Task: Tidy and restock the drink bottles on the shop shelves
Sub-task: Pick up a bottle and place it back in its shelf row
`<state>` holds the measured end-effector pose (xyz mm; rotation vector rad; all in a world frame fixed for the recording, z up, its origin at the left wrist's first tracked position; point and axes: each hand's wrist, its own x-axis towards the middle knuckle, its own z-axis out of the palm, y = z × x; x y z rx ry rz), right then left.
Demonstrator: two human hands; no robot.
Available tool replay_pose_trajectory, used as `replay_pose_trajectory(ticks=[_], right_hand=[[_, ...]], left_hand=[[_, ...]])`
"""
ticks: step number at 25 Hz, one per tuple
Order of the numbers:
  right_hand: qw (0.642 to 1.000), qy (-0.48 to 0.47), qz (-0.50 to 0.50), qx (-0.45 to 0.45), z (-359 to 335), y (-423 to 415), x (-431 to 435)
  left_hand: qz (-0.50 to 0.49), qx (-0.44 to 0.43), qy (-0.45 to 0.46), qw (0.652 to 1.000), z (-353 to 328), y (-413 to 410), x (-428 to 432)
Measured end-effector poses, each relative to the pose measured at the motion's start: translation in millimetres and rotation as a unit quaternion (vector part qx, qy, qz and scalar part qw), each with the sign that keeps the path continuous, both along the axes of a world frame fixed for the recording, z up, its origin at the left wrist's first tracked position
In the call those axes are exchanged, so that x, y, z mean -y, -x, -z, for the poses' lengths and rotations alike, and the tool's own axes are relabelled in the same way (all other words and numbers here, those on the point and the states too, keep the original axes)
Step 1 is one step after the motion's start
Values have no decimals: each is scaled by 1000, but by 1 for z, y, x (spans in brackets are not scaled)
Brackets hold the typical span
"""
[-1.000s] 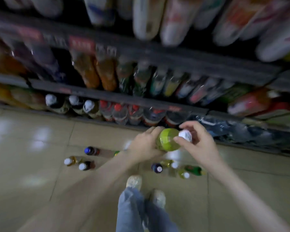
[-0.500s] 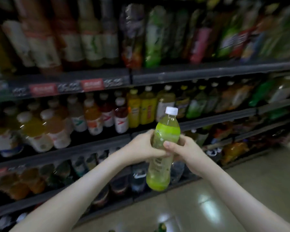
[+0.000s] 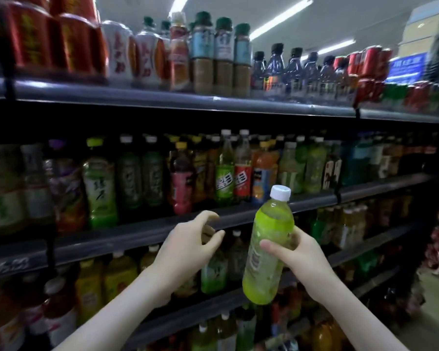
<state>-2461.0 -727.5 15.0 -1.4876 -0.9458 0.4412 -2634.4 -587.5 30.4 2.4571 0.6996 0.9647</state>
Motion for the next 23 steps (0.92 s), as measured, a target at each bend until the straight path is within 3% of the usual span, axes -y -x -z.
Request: replay_pose_trajectory(ticks=[6, 9, 13, 17, 23], right_hand=[[989, -107, 65, -72, -12, -102, -41], [981, -132, 90, -106, -20, -161, -50], [977, -143, 136, -79, -18, -250, -47], [978, -143, 147, -46, -10, -345, -36], [990, -103, 95, 2, -14, -477, -20]], left_hand=[[-10, 41, 1, 999, 3, -112, -37], [3, 49, -43, 998, -1, -176, -45], [19, 34, -113, 993, -1, -267, -45], [13, 22, -121, 992, 10, -357, -35], [-80, 66, -138, 985, 24, -490, -23]])
